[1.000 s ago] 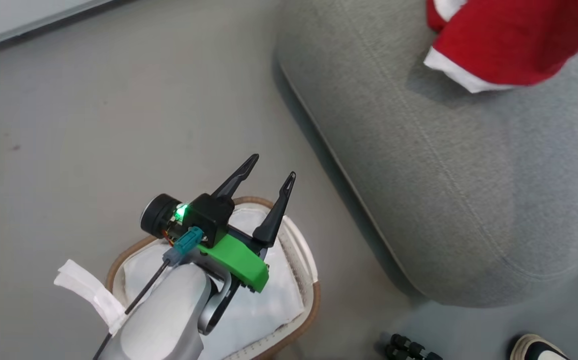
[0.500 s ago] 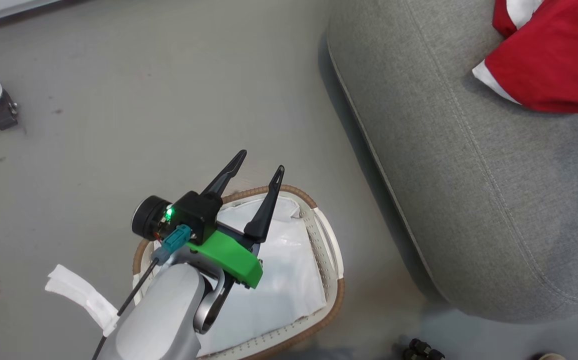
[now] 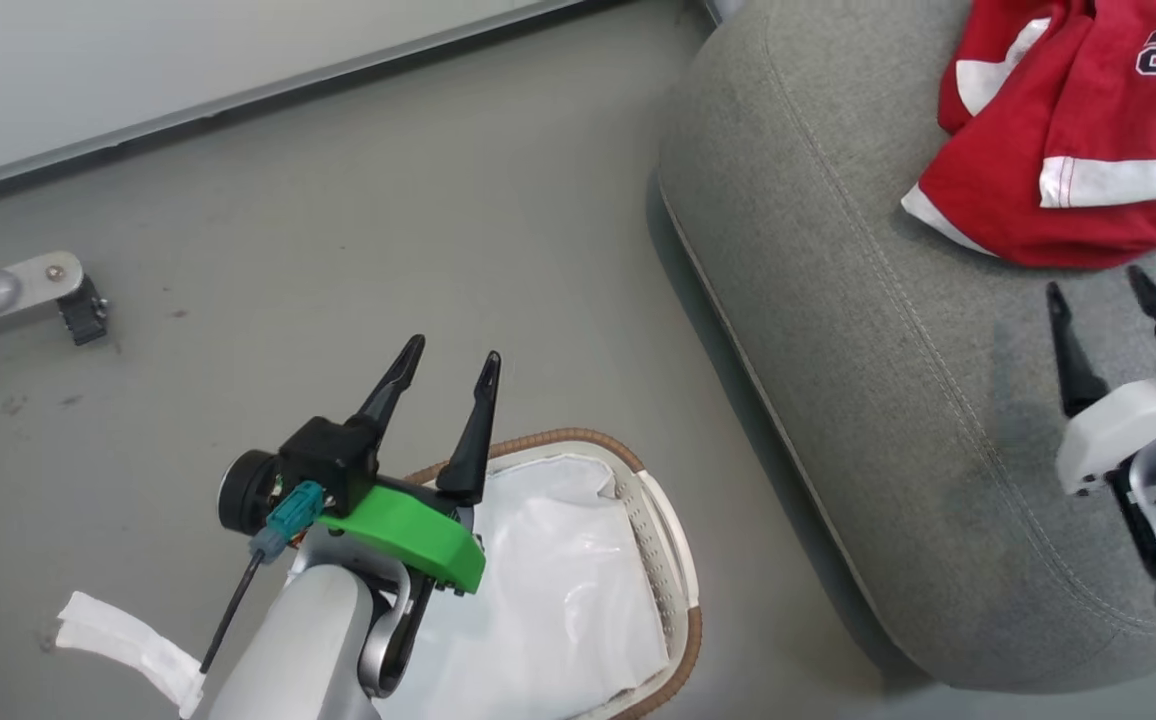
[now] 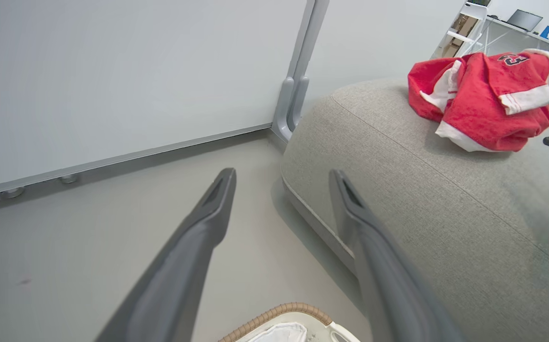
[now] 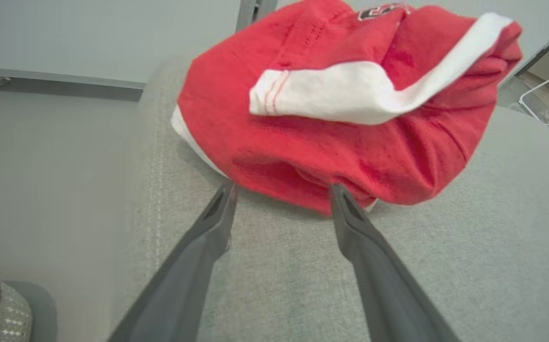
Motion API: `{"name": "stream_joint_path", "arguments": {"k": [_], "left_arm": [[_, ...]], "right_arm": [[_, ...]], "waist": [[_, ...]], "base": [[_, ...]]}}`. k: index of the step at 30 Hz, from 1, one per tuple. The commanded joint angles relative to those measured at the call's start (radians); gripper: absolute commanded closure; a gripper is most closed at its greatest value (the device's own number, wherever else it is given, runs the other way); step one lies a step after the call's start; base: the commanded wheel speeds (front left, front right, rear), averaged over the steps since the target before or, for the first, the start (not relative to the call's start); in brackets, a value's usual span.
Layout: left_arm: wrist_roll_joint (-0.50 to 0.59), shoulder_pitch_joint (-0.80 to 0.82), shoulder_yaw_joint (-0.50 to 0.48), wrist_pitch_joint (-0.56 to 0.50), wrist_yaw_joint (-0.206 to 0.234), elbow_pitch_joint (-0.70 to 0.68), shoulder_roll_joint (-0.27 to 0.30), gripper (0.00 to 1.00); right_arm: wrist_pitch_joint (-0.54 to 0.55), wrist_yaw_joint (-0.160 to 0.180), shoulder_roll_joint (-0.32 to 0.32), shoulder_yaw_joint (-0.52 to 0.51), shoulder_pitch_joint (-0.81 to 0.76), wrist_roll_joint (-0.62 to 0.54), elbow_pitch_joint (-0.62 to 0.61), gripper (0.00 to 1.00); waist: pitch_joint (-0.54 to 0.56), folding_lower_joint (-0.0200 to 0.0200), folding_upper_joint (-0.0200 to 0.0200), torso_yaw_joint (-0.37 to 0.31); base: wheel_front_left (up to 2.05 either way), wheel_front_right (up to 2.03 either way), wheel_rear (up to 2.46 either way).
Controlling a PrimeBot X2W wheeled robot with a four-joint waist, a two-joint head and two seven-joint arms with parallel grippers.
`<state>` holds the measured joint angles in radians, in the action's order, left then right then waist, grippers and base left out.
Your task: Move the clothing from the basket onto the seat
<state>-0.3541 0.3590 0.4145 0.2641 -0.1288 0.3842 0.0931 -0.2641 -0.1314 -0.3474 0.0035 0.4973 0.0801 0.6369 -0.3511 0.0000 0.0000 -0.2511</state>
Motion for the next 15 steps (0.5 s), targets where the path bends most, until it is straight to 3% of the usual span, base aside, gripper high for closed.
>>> {"name": "stream_joint_path", "arguments": {"k": [1,8,15], "left_arm": [[0.016,-0.024,-0.024,0.001,-0.002,-0.003,-0.001,0.00],[0.070,-0.079,-0.177,0.000,0.017,-0.009,-0.019,0.00],[0.119,-0.138,-0.324,0.001,0.031,-0.037,-0.032,0.00]], "right_arm": [[0.000,0.001,0.005,0.031,-0.020,0.030,-0.035,0.00],[-0.001,0.001,0.080,0.156,-0.031,0.149,-0.215,0.00],[-0.001,0.001,0.178,0.184,-0.057,0.170,-0.271,0.00]], "waist": [[0.048,0.0000,0.0000,0.047],[0.094,0.0000,0.0000,0.131],[0.136,0.0000,0.0000,0.197]], "base": [[0.00,0.00,0.00],[0.00,0.00,0.00],[0.00,0.00,0.00]]}}
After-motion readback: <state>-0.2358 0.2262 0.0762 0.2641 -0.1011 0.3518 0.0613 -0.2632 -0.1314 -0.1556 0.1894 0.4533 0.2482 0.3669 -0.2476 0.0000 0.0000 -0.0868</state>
